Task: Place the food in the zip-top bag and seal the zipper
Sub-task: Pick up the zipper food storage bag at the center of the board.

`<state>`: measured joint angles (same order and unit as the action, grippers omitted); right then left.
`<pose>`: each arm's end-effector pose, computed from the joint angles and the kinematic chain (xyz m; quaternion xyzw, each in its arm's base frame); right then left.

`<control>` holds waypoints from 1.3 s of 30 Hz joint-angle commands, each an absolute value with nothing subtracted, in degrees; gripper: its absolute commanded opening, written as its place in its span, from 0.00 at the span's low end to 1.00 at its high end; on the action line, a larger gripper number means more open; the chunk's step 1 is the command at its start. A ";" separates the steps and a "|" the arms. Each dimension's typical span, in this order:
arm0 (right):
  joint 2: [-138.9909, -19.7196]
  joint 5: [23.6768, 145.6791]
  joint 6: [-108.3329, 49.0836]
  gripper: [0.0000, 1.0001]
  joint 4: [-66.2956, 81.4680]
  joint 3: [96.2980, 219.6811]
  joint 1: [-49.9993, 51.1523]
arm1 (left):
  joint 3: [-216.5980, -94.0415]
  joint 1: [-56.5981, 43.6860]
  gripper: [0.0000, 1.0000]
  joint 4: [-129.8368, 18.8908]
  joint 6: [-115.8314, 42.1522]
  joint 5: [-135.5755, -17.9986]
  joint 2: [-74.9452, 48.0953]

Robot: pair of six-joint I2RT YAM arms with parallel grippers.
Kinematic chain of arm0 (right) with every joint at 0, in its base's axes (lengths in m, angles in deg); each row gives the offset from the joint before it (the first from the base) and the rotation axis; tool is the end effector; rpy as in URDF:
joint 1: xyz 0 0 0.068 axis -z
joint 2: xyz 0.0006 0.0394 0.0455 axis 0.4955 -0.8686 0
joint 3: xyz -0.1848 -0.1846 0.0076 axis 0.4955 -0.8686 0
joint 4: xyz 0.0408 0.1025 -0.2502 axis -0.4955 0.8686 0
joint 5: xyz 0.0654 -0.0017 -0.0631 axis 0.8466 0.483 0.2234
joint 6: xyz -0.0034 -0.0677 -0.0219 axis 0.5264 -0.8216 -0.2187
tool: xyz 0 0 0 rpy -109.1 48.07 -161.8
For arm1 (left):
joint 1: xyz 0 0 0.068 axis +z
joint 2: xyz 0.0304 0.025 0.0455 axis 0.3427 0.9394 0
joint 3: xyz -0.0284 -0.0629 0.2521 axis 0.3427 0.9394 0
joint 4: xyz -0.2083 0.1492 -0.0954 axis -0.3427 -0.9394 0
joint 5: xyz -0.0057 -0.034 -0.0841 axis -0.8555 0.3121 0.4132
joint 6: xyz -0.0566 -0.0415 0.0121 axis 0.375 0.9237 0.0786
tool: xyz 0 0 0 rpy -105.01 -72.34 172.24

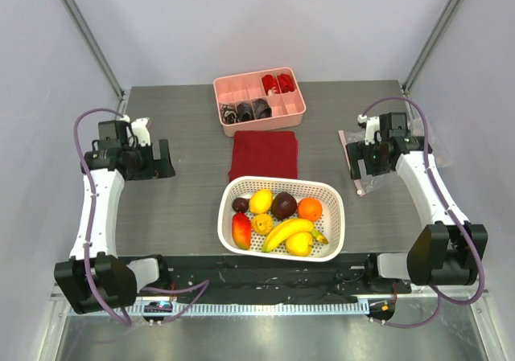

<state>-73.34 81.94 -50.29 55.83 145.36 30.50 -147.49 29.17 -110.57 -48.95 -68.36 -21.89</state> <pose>0.2841 0.0012 0.2462 -0.1206 0.9596 0.0091 0.2542 0.2544 0.0238 0.2864 -0.0280 0.9457 -0.1135 0.3032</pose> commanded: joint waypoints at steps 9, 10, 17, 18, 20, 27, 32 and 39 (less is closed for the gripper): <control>-82.46 78.44 -50.50 0.97 54.28 153.80 31.81 | -159.79 29.18 1.00 -109.09 -45.90 -74.58 -18.08; -83.26 78.70 -50.68 0.97 54.36 155.20 32.25 | -160.40 29.27 1.00 -108.91 -45.61 -75.11 -17.99; -93.62 82.92 -52.43 0.91 57.08 163.73 38.75 | -161.20 29.18 1.00 -107.15 -45.61 -66.87 -21.59; -94.85 83.53 -52.87 0.91 57.44 164.53 39.37 | -161.20 29.18 1.00 -106.97 -45.61 -64.59 -21.94; -98.20 84.24 -53.93 0.90 58.05 166.11 40.69 | -161.72 29.10 1.00 -106.71 -44.91 -63.52 -22.21; -106.28 85.91 -54.63 0.88 57.09 167.61 40.78 | -162.16 28.92 1.00 -106.44 -44.02 -62.11 -20.37; -110.07 84.16 -54.81 0.87 53.23 164.28 40.69 | -161.46 28.92 1.00 -106.10 -43.76 -62.55 -20.28; -113.06 82.23 -54.19 0.68 46.90 159.44 40.60 | -161.11 28.92 1.00 -105.57 -43.85 -63.34 -19.93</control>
